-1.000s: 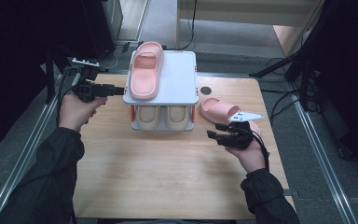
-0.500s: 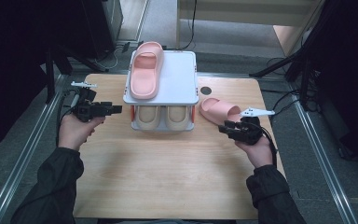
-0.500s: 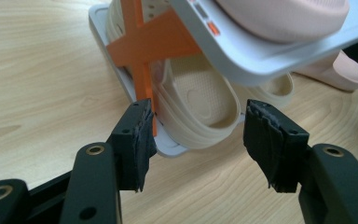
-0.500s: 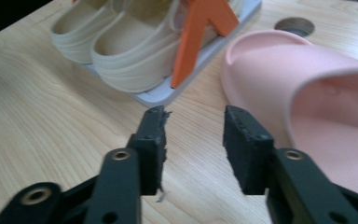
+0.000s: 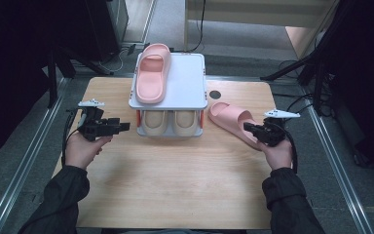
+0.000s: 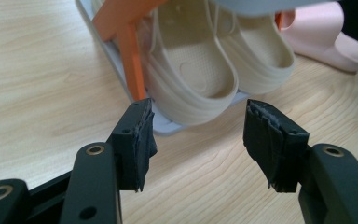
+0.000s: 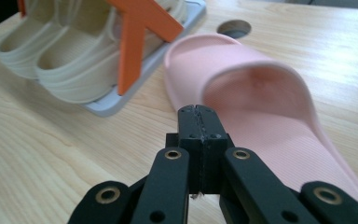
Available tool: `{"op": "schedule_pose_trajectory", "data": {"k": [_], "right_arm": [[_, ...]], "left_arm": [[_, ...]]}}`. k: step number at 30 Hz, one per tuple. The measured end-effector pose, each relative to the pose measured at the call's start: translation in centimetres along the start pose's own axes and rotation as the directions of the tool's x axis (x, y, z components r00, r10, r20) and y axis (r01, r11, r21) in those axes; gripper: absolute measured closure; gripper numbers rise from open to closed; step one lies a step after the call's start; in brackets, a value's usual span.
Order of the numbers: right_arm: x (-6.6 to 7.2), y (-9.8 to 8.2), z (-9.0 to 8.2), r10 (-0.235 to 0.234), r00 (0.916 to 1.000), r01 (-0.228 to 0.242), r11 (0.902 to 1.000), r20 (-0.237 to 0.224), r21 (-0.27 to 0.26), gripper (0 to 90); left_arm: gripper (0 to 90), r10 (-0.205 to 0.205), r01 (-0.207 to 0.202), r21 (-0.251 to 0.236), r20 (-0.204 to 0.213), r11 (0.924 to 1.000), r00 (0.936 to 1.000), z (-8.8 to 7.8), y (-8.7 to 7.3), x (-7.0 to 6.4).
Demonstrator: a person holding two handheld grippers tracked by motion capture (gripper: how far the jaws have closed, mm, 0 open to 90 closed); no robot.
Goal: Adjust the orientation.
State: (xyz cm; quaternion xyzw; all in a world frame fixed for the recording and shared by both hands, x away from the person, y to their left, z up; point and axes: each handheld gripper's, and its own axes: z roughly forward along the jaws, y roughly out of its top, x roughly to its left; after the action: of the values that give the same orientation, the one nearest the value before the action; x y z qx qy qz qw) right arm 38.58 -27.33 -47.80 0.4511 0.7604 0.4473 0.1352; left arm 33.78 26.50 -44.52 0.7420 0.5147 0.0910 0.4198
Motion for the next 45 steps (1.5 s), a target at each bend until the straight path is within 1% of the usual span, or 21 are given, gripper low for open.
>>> {"op": "schedule_pose_trajectory", "data": {"k": [1, 3, 5, 6, 8, 9, 10, 14, 16, 19, 21, 24, 25, 27, 29, 33, 37, 38, 40, 43, 45], "right_arm": [[-0.2, 0.0, 0.1, 0.008, 1.0000, -0.008, 1.0000, 0.002, 0.005, 90.0], [-0.8, -0.1, 0.4, 0.005, 0.9999, -0.005, 0.9999, 0.015, 0.015, 90.0], [-1.2, -0.2, 0.7, 0.017, 0.9996, -0.018, 0.9996, 0.022, 0.024, 90.0], [-1.4, -0.2, 0.8, 0.021, 0.9996, -0.022, 0.9993, 0.020, 0.030, 90.0], [-1.7, -0.2, 1.6, 0.030, 0.9992, -0.032, 0.9976, 0.024, 0.061, 90.0], [-1.8, -0.2, 2.0, 0.028, 0.9993, -0.029, 0.9965, 0.025, 0.078, 90.0], [-1.8, -0.2, 2.4, 0.013, 0.9993, -0.016, 0.9959, 0.035, 0.089, 90.0], [-1.9, 0.1, 3.5, 0.006, 0.9993, -0.010, 0.9936, 0.038, 0.113, 90.0], [-1.7, 0.1, 4.0, -0.003, 0.9993, -0.002, 0.9910, 0.038, 0.134, 90.0], [-1.4, 0.4, 4.4, -0.006, 0.9994, 0.001, 0.9907, 0.034, 0.136, 90.0], [-1.1, 0.6, 4.7, -0.001, 0.9997, -0.002, 0.9896, 0.025, 0.144, 90.0], [-0.6, 0.8, 5.3, -0.012, 0.9995, 0.007, 0.9870, 0.028, 0.160, 90.0], [-0.4, 0.8, 5.4, -0.008, 0.9996, 0.004, 0.9861, 0.026, 0.166, 90.0], [-0.1, 0.9, 5.8, -0.011, 0.9996, 0.007, 0.9847, 0.026, 0.174, 90.0], [0.2, 1.0, 6.1, -0.007, 0.9998, 0.004, 0.9843, 0.016, 0.176, 90.0], [1.0, 1.3, 6.7, -0.022, 0.9998, 0.021, 0.9832, 0.001, 0.181, 89.9], [1.6, 1.5, 7.4, -0.006, 1.0000, 0.006, 0.9834, 0.002, 0.182, 89.6], [1.8, 1.6, 7.6, 0.009, 1.0000, -0.008, 0.9827, -0.001, 0.185, 88.9], [2.1, 1.7, 7.9, -0.001, 1.0000, 0.003, 0.9829, -0.010, 0.184, 87.9], [2.1, 1.7, 7.8, -0.011, 0.9999, 0.010, 0.9822, 0.003, 0.188, 86.0], [1.9, 1.7, 7.4, 0.010, 0.9999, -0.010, 0.9835, -0.001, 0.181, 83.6]], "left_arm": [[42.8, 0.005, -0.005, 0.005, -0.002, 1.0000, 1.0000, 0.0, -0.3, 0.0], [42.8, 0.004, -0.004, 0.002, -0.008, 1.0000, 1.0000, 0.1, -0.7, -0.1], [42.7, 0.007, -0.007, 0.004, -0.010, 1.0000, 0.9999, 0.1, -1.1, -0.2], [42.6, 0.015, -0.015, 0.011, -0.013, 0.9998, 0.9998, 0.1, -1.2, -0.2], [42.4, 0.027, -0.027, 0.003, -0.032, 0.9996, 0.9991, -0.1, -1.5, -0.1], [42.4, 0.021, -0.021, 0.001, -0.034, 0.9998, 0.9992, -0.2, -1.7, 0.0], [42.3, 0.011, -0.011, -0.006, -0.033, 0.9999, 0.9994, -0.2, -1.8, 0.1], [42.1, -0.007, 0.007, -0.004, -0.039, 1.0000, 0.9992, -0.6, -2.4, 0.6], [41.9, -0.015, 0.015, -0.010, -0.044, 0.9998, 0.9989, -0.8, -2.7, 0.8], [41.7, -0.025, 0.025, -0.013, -0.052, 0.9996, 0.9983, -1.2, -3.0, 1.0], [41.3, -0.025, 0.024, -0.016, -0.056, 0.9996, 0.9981, -1.4, -3.1, 1.0], [41.2, -0.023, 0.022, -0.019, -0.064, 0.9996, 0.9977, -1.6, -3.3, 1.1], [41.0, -0.027, 0.026, -0.021, -0.061, 0.9994, 0.9978, -1.7, -3.4, 1.1], [40.6, -0.048, 0.047, -0.021, -0.028, 0.9987, 0.9985, -1.7, -3.5, 1.2], [40.5, -0.066, 0.065, -0.028, -0.008, 0.9975, 0.9978, -1.8, -3.6, 1.3], [40.5, -0.066, 0.066, -0.031, -0.015, 0.9974, 0.9977, -2.0, -3.8, 1.4], [40.4, -0.071, 0.071, -0.031, -0.021, 0.9970, 0.9972, -2.2, -4.1, 1.4], [40.4, -0.072, 0.071, -0.031, -0.020, 0.9970, 0.9972, -2.2, -4.1, 1.4], [40.4, -0.073, 0.073, -0.033, -0.021, 0.9968, 0.9971, -2.2, -4.1, 1.4], [40.3, -0.072, 0.071, -0.033, -0.015, 0.9969, 0.9973, -2.1, -4.0, 1.4], [40.3, -0.066, 0.066, -0.030, -0.015, 0.9974, 0.9977, -1.9, -3.8, 1.4]]}}
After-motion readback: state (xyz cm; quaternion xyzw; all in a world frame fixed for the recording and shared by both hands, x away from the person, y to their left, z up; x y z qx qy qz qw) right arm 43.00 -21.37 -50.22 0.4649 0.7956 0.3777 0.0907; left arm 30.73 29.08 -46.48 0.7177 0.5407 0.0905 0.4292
